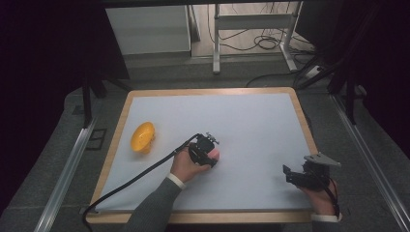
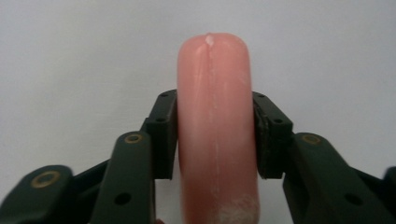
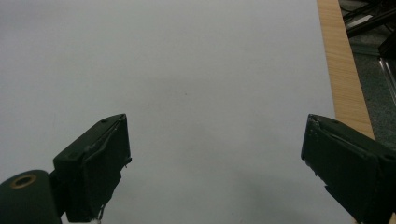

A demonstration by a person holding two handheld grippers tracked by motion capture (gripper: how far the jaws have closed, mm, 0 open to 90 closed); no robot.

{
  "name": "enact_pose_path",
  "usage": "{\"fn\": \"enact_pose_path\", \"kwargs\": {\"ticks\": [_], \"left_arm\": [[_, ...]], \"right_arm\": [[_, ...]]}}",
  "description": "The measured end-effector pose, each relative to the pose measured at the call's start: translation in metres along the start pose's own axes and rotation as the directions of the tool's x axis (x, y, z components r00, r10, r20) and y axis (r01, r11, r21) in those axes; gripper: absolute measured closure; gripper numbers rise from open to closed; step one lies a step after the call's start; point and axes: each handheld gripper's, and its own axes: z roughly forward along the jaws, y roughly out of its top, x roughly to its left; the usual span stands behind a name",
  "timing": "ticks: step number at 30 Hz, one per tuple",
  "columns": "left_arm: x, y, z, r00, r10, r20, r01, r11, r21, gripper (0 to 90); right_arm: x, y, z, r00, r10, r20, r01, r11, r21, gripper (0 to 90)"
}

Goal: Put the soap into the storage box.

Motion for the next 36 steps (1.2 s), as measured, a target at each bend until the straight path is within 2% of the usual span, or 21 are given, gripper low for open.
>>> {"fn": "enact_pose_path", "kwargs": {"ticks": [4, 11, 16, 20, 23, 25, 36], "left_arm": [[-0.001, -0.001, 0.000, 0.9999, 0.002, -0.014, -0.002, 0.9999, -0.012, 60.0], [-0.003, -0.002, -0.009, 1.0000, 0.008, -0.001, -0.008, 0.9990, -0.045, 60.1], [0.001, -0.002, -0.021, 0.9998, 0.019, -0.010, -0.020, 0.9980, -0.060, 60.1], [0.006, -0.006, -0.030, 0.9999, 0.004, 0.010, -0.003, 0.9966, -0.083, 60.1], [0.012, -0.010, -0.035, 1.0000, -0.005, -0.001, 0.005, 0.9959, -0.091, 60.1], [0.016, -0.012, -0.038, 0.9998, -0.017, -0.012, 0.015, 0.9933, -0.114, 60.1], [0.025, -0.017, -0.052, 0.9990, -0.024, -0.038, 0.019, 0.9908, -0.134, 60.1]], "right_arm": [[-0.001, 0.000, 0.000, 1.0000, 0.003, 0.004, -0.003, 1.000, 0.001, 7.7], [-0.004, 0.001, -0.004, 0.9999, 0.014, 0.008, -0.014, 1.000, -0.013, 7.8], [-0.005, 0.001, -0.005, 0.9998, 0.018, 0.009, -0.018, 1.000, -0.015, 7.8], [-0.004, 0.001, -0.004, 0.9998, 0.019, 0.009, -0.019, 1.000, -0.014, 7.8], [-0.004, 0.001, -0.003, 0.9998, 0.017, 0.012, -0.017, 1.000, -0.010, 7.8], [-0.004, 0.001, -0.003, 0.9997, 0.017, 0.015, -0.017, 1.000, -0.013, 7.8], [-0.005, 0.000, -0.003, 0.9997, 0.020, 0.016, -0.019, 1.000, -0.010, 7.8]]}}
